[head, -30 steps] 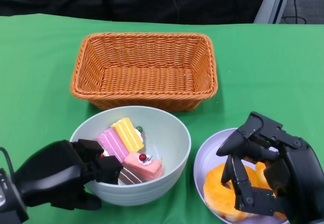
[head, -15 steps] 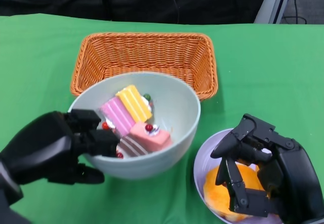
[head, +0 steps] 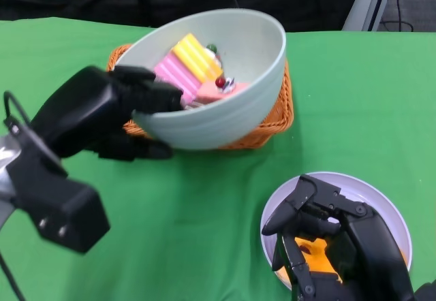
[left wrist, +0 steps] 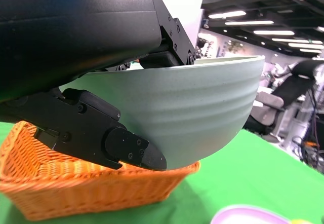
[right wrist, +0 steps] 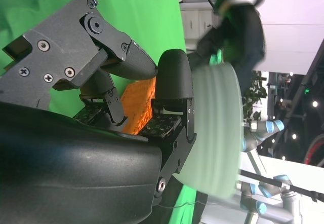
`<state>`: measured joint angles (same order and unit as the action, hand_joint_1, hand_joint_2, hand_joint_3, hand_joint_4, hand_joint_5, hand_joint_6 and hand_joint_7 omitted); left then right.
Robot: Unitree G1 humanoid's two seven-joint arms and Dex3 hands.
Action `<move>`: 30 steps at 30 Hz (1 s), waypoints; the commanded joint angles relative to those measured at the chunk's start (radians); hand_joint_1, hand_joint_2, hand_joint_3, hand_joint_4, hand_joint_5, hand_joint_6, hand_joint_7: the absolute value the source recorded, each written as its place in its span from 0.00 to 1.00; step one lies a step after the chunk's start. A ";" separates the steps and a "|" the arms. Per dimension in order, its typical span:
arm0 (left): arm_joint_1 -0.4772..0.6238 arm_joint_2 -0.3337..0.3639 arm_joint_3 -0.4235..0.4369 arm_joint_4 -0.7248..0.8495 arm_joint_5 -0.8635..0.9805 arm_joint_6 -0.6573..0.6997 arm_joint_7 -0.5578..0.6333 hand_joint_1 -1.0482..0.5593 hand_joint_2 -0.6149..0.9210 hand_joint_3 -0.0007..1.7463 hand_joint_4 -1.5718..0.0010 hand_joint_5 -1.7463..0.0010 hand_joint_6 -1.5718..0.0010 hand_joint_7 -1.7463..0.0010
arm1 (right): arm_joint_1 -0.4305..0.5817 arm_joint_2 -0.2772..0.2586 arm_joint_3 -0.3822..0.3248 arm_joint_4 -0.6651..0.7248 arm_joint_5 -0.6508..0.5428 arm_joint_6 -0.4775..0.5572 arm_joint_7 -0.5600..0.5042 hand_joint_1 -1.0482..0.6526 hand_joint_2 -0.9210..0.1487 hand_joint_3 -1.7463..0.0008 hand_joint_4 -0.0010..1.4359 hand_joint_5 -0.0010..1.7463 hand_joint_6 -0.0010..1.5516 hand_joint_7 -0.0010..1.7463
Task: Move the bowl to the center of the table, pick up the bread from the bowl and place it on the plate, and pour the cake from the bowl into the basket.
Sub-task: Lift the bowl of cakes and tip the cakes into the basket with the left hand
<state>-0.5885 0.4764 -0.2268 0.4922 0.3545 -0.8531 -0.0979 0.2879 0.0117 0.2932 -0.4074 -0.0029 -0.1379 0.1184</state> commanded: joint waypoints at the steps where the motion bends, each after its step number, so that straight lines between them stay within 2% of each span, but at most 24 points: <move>1: -0.093 -0.042 0.017 0.082 -0.061 0.026 -0.040 0.52 1.00 0.17 0.57 0.00 0.50 0.40 | 0.003 -0.014 0.006 0.027 0.012 -0.032 0.020 0.60 0.42 0.27 0.56 0.92 0.48 0.77; 5: -0.158 -0.088 0.018 0.172 -0.062 0.057 -0.056 0.52 1.00 0.19 0.57 0.00 0.52 0.37 | 0.007 -0.013 0.009 0.039 0.022 -0.032 0.035 0.60 0.42 0.28 0.55 0.93 0.48 0.77; 8: -0.239 -0.152 0.012 0.298 -0.048 0.105 -0.039 0.53 1.00 0.20 0.54 0.00 0.57 0.22 | 0.014 -0.005 0.017 0.051 0.031 -0.025 0.037 0.60 0.43 0.26 0.57 0.93 0.49 0.77; 12: -0.304 -0.216 0.017 0.406 -0.057 0.125 -0.033 0.50 1.00 0.22 0.52 0.00 0.61 0.12 | 0.016 -0.005 0.020 0.069 0.028 -0.034 0.033 0.60 0.45 0.25 0.58 0.93 0.49 0.77; 18: -0.379 -0.311 0.059 0.511 -0.117 0.181 -0.055 0.50 1.00 0.25 0.53 0.00 0.63 0.11 | 0.011 -0.005 0.026 0.094 0.030 -0.046 0.036 0.59 0.46 0.24 0.57 0.94 0.49 0.77; 24: -0.414 -0.392 0.126 0.571 -0.212 0.251 -0.113 0.48 1.00 0.27 0.49 0.00 0.60 0.14 | -0.002 0.001 0.030 0.134 0.017 -0.088 0.029 0.59 0.47 0.22 0.58 0.94 0.49 0.78; 30: -0.431 -0.461 0.230 0.600 -0.359 0.386 -0.228 0.50 0.99 0.29 0.51 0.00 0.59 0.14 | -0.002 0.002 0.033 0.134 0.023 -0.071 0.031 0.58 0.47 0.22 0.58 0.94 0.49 0.78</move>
<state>-0.9757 0.0170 -0.0261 1.0916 0.0295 -0.4813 -0.3112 0.2846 0.0128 0.3281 -0.2641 0.0159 -0.2152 0.1522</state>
